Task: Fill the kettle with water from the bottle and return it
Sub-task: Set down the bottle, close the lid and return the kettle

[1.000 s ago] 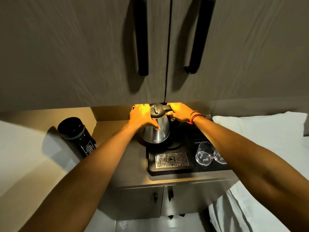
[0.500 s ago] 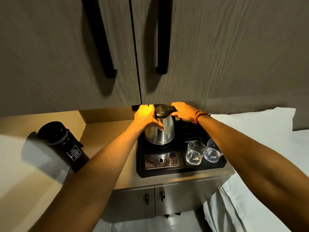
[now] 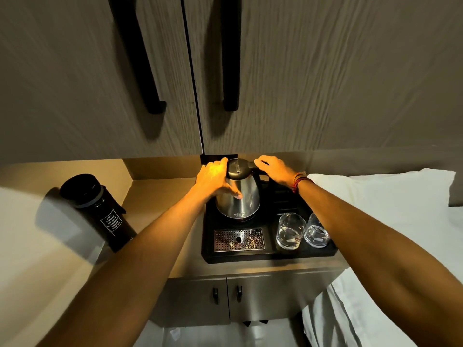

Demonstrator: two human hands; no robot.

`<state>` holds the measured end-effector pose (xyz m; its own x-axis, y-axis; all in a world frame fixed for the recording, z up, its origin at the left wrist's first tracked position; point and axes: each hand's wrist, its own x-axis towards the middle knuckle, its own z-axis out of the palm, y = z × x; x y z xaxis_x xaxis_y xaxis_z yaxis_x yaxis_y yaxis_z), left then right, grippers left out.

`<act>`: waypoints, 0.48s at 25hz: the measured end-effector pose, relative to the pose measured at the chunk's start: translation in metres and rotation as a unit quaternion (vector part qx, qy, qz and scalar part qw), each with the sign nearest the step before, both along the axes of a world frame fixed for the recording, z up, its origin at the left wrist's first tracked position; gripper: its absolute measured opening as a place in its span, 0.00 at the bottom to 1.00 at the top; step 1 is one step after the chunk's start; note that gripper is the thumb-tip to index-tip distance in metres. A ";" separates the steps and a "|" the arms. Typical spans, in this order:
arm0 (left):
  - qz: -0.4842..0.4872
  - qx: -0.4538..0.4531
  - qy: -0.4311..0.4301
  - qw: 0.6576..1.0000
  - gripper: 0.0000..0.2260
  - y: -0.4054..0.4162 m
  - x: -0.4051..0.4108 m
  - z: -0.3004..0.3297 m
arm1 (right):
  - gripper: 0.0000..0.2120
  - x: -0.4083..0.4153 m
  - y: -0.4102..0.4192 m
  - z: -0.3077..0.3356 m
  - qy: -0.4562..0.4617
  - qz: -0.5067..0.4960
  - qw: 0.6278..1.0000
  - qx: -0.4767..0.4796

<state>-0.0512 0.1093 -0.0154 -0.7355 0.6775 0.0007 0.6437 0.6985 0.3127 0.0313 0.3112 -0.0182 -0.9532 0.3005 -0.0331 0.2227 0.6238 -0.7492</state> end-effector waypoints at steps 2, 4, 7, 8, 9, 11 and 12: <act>0.001 -0.018 0.013 1.000 0.48 0.000 0.001 0.001 | 0.13 -0.004 -0.005 -0.006 0.033 -0.025 0.997 -0.062; 0.005 -0.041 0.018 0.999 0.49 0.002 0.002 0.004 | 0.09 -0.006 -0.007 -0.012 0.058 -0.036 0.983 -0.172; 0.014 -0.057 0.020 0.998 0.49 0.003 0.003 0.005 | 0.12 -0.002 0.002 -0.023 0.076 -0.071 0.946 -0.306; 0.018 -0.061 0.020 0.998 0.49 0.003 0.004 0.005 | 0.13 -0.001 0.004 -0.026 0.081 -0.079 0.938 -0.328; 0.020 -0.063 0.018 0.998 0.49 0.003 0.004 0.006 | 0.14 -0.001 0.005 -0.028 0.086 -0.080 0.931 -0.346; 0.024 -0.074 0.017 0.997 0.50 0.004 0.006 0.006 | 0.16 0.001 0.003 -0.033 0.091 -0.073 0.918 -0.378; 0.026 -0.079 0.018 0.996 0.50 0.005 0.006 0.007 | 0.17 0.001 0.003 -0.035 0.099 -0.073 0.917 -0.380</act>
<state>-0.0453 0.1146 -0.0088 -0.7708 0.6326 -0.0757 0.6145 0.7695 0.1740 0.0326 0.3138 -0.0534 -0.9147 0.3869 -0.1164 0.0745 -0.1217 -0.9898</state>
